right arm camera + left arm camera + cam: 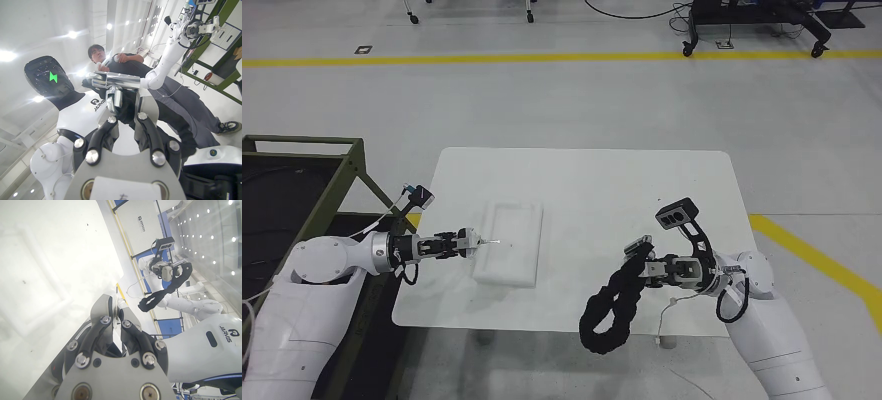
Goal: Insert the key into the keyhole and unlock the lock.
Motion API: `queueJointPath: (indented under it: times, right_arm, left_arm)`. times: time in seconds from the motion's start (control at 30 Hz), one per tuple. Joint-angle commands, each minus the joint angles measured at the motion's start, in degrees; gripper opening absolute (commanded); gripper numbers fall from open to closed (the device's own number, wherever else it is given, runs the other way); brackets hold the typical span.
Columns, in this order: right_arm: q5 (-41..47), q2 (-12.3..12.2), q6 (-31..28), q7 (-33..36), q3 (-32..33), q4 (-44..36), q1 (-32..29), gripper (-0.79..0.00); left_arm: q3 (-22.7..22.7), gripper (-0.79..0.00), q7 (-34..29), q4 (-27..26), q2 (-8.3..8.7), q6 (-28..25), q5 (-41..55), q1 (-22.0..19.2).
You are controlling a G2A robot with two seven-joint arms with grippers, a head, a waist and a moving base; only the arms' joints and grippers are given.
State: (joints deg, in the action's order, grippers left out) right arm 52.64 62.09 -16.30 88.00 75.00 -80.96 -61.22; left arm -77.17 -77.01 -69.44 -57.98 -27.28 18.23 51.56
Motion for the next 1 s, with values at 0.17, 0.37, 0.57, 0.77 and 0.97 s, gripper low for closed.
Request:
queueJointPath:
  times: [0.17,0.37,0.57,0.77,0.97]
  right_arm:
    - [0.1,0.0,0.0,0.0,0.0,0.0,0.0,-0.785]
    - [1.2,0.1,-0.1,-0.9,0.0,-0.7,-0.2,-0.785]
    - [21.1,2.8,0.8,-0.2,-7.4,-5.4,-3.2,-0.785]
    - [35.8,6.5,0.1,0.0,-17.7,-6.6,-3.1,-0.785]
    - [42.6,9.9,-1.9,-2.8,-24.5,-3.7,-1.5,-0.785]
  left_arm:
    - [0.0,-0.785,0.0,0.0,0.0,0.0,0.0,0.0]
    - [0.0,-0.785,0.0,0.0,0.0,0.0,0.0,0.0]
    - [0.0,-0.785,0.0,0.0,0.0,0.0,0.0,0.0]
    - [0.0,-0.785,0.0,0.0,0.0,0.0,0.0,0.0]
    - [0.0,-0.785,0.0,0.0,0.0,0.0,0.0,0.0]
